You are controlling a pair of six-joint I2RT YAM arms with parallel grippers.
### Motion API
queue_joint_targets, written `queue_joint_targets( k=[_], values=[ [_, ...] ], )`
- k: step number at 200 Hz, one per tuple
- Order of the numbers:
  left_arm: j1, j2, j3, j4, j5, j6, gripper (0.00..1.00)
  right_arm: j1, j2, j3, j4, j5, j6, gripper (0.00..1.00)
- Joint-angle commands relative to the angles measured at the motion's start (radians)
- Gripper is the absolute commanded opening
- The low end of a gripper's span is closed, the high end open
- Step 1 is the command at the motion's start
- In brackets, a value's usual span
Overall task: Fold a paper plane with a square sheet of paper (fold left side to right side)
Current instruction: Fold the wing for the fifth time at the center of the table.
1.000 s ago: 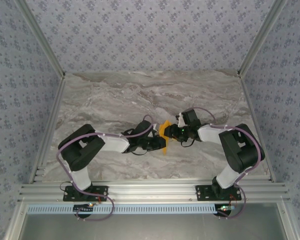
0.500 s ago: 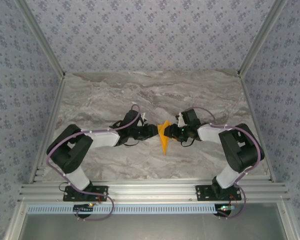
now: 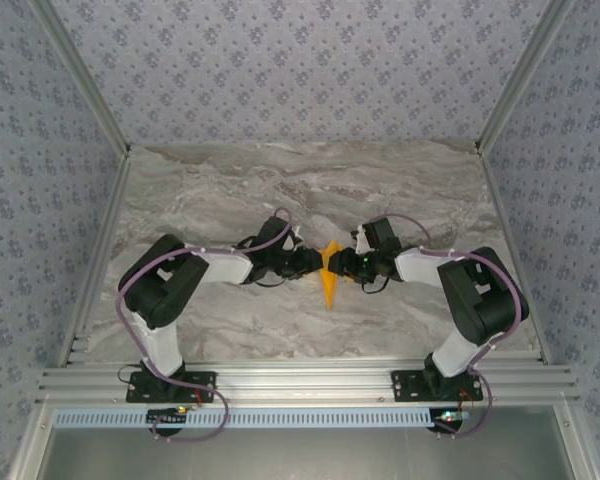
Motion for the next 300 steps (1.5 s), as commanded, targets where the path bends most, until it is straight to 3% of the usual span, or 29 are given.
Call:
queue_joint_targets(
  k=[1, 30, 57, 117, 300],
  values=[
    [0.001, 0.018, 0.03, 0.019, 0.023, 0.014, 0.19, 0.005, 0.05, -0.012, -0.064, 0.035, -0.014, 0.48],
    [0.001, 0.019, 0.043, -0.022, -0.002, 0.047, 0.05, -0.008, 0.025, -0.007, -0.048, -0.002, -0.008, 0.5],
    [0.001, 0.02, 0.059, -0.045, -0.006, 0.074, 0.0, -0.041, -0.035, 0.001, -0.043, -0.039, -0.013, 0.55],
    [0.003, 0.036, 0.086, -0.068, 0.0, 0.118, 0.0, -0.095, -0.07, 0.041, 0.033, -0.127, 0.039, 0.7],
    [0.004, 0.046, 0.087, -0.078, -0.006, 0.132, 0.0, -0.058, 0.15, 0.228, -0.094, -0.039, 0.026, 0.73]
  ],
)
